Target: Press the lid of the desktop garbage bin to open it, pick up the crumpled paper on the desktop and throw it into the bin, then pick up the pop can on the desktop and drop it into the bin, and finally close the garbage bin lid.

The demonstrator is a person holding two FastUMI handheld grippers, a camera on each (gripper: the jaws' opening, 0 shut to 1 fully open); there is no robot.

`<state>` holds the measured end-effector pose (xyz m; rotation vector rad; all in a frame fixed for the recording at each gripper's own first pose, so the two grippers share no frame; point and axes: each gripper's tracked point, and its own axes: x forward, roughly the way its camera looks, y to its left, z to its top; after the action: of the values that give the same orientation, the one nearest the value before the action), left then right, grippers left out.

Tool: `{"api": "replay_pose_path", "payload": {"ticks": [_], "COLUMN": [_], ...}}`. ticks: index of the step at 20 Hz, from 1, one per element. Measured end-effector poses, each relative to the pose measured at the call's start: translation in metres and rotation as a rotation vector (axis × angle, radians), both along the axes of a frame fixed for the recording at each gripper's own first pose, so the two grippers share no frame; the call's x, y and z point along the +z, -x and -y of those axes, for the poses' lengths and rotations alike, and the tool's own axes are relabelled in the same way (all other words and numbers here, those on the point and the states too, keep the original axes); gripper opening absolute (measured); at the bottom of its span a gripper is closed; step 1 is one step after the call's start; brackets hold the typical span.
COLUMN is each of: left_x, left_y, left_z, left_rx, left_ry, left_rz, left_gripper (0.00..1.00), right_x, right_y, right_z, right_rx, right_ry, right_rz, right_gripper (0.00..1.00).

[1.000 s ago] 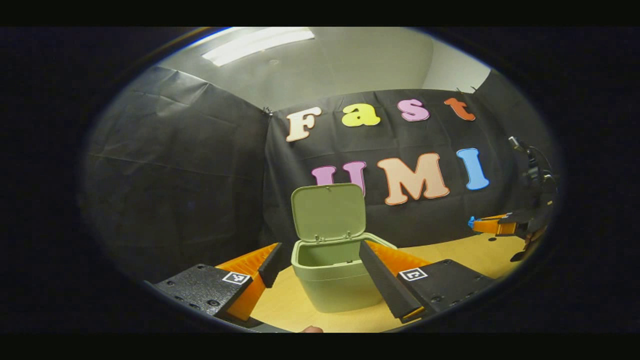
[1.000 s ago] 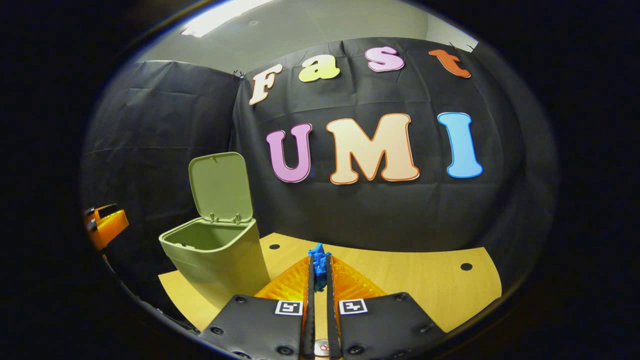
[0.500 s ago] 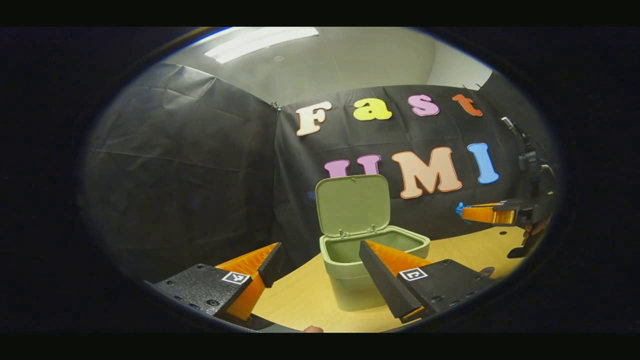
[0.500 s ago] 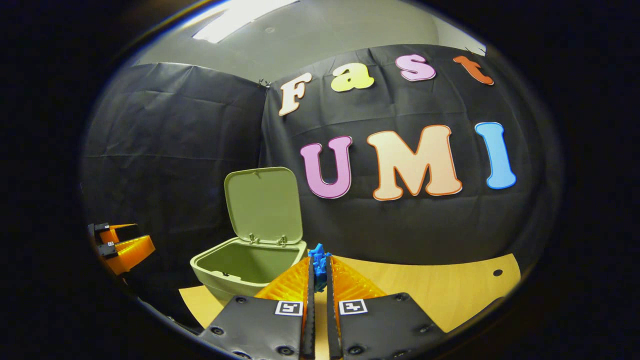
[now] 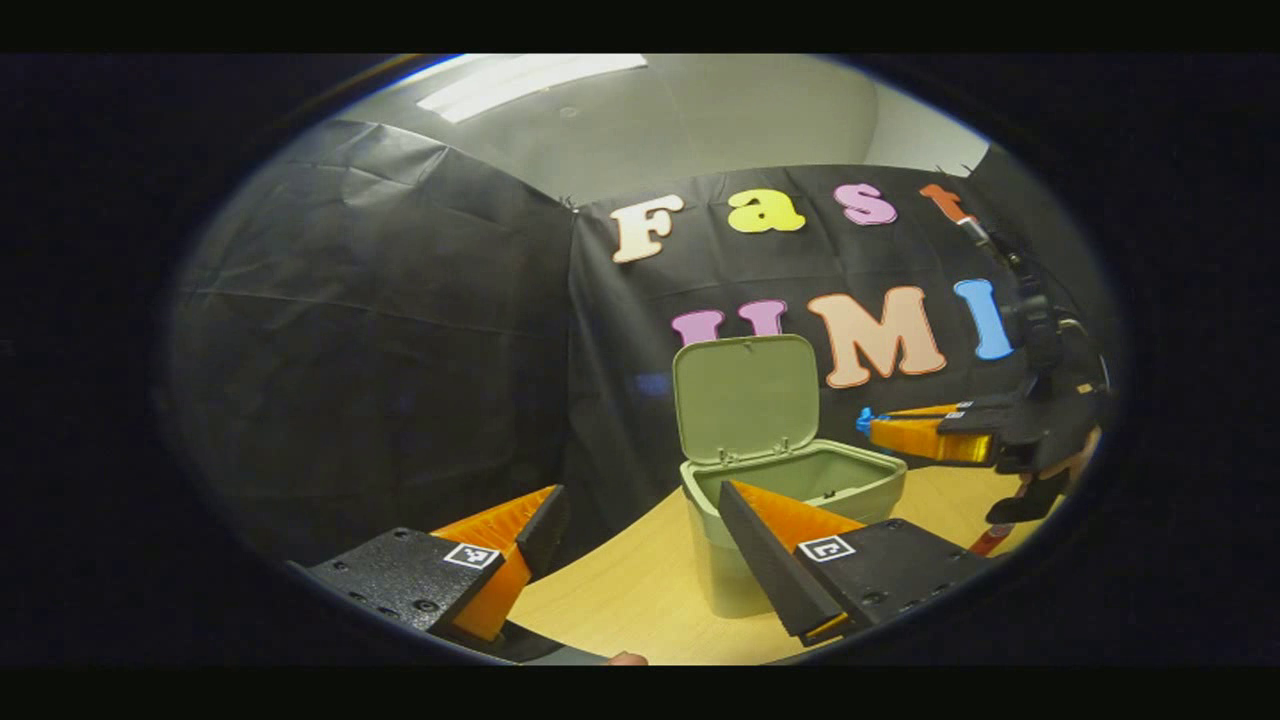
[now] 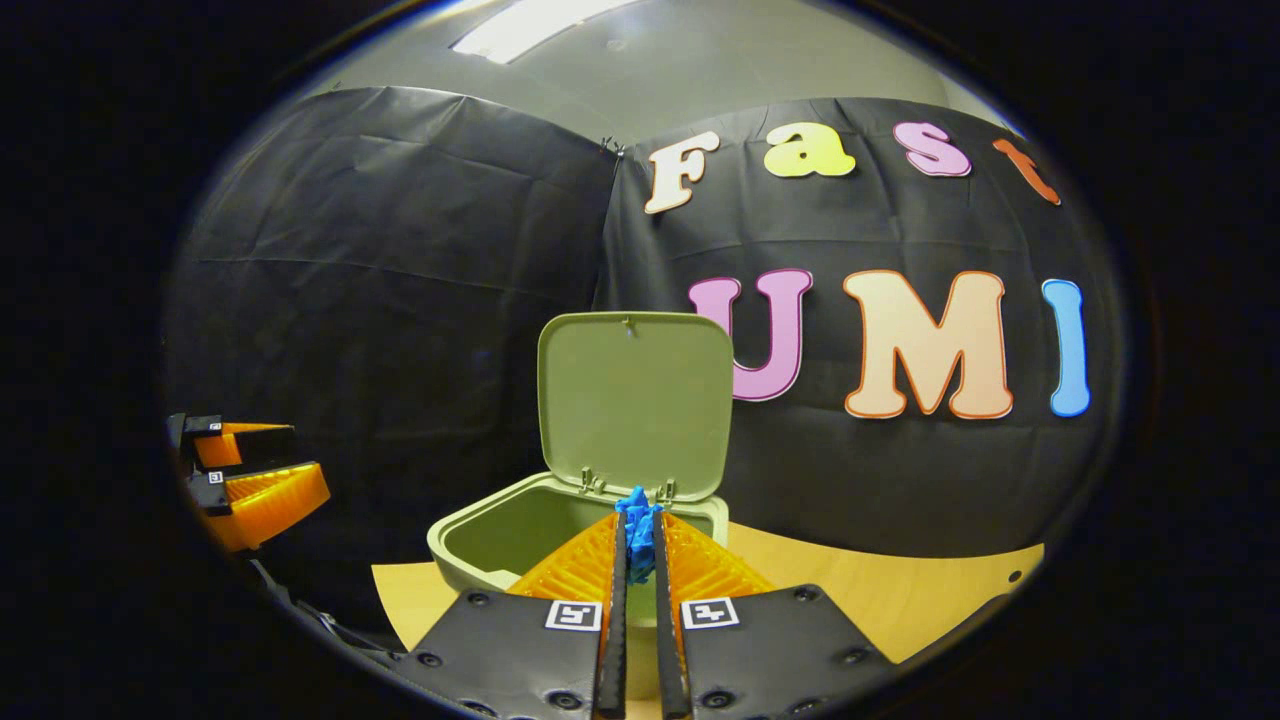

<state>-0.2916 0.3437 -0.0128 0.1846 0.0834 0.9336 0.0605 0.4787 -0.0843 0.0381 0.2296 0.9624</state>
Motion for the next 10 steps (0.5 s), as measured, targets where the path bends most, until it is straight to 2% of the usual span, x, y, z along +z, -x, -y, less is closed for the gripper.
{"api": "replay_pose_path", "payload": {"ticks": [3,5,6,7,10], "left_x": [-0.004,-0.004,-0.005,-0.004,-0.003], "left_y": [0.003,0.003,0.002,0.0,-0.015], "left_z": [0.0,0.003,0.006,0.007,0.018], "left_rx": [0.009,0.007,0.002,-0.005,-0.042], "left_ry": [0.005,0.01,0.012,0.013,0.013], "left_rz": [-0.006,-0.007,-0.005,-0.001,0.008], "left_gripper": [0.93,0.93,0.99,0.93,0.92], "right_x": [-0.015,-0.018,-0.015,-0.012,0.005], "right_y": [0.0,-0.001,0.001,0.0,0.0], "right_z": [-0.013,-0.013,-0.012,-0.009,0.02], "right_rx": [0.022,0.015,0.018,0.009,-0.03], "right_ry": [0.024,0.036,0.028,0.019,-0.01], "right_rz": [-0.04,-0.034,-0.027,-0.014,0.037], "right_gripper": [0.2,0.6,0.8,1.0,0.98]}}
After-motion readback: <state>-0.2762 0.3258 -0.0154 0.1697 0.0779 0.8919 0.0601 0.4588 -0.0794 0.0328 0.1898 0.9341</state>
